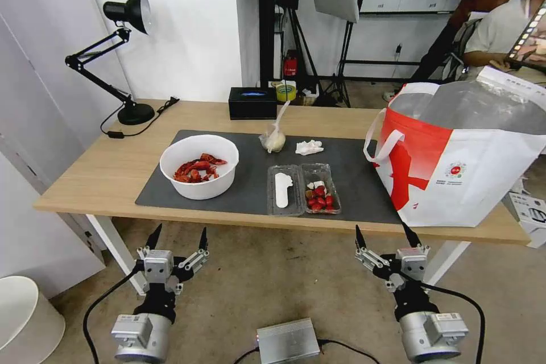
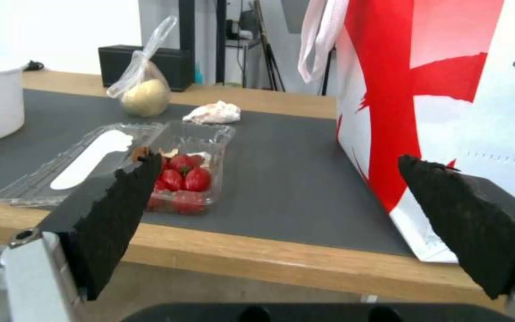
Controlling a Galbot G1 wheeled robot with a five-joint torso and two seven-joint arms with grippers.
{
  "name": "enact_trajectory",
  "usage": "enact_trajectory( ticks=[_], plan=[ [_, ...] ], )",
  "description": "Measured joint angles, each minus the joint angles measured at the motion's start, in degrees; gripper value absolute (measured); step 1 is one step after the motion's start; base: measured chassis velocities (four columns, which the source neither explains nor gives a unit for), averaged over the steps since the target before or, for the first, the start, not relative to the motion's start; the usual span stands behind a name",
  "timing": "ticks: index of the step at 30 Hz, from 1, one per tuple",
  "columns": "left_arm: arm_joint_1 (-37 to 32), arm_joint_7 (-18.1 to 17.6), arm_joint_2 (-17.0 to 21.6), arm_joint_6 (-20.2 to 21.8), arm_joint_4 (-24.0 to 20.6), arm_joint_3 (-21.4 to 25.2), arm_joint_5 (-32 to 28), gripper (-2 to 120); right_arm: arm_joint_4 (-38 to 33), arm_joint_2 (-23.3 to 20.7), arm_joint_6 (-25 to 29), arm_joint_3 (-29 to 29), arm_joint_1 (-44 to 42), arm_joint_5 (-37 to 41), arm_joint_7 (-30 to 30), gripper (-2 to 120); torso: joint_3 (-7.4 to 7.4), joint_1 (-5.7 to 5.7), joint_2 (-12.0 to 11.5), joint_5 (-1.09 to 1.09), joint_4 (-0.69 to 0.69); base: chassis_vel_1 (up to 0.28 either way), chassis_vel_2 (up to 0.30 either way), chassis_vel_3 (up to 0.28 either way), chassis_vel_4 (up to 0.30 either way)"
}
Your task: Pick up the trash from the table and place it into the takeout bag.
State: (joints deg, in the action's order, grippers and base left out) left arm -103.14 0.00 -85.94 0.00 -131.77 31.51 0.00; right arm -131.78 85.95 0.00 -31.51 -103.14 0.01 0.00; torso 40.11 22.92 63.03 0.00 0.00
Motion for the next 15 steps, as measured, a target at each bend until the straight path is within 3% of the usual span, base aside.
enact_trajectory(
  ticks=[15],
  plan=[
    [0.17,0.02,-0.20,-1.40,-0.26,1.23,-1.38,100,-0.16,-0.54,-0.02,-0.46,0.13,0.35,0.13,100,0.00,0.00,0.00,-0.02,0.00,0.000,0.000,0.000,0.000]
  ],
)
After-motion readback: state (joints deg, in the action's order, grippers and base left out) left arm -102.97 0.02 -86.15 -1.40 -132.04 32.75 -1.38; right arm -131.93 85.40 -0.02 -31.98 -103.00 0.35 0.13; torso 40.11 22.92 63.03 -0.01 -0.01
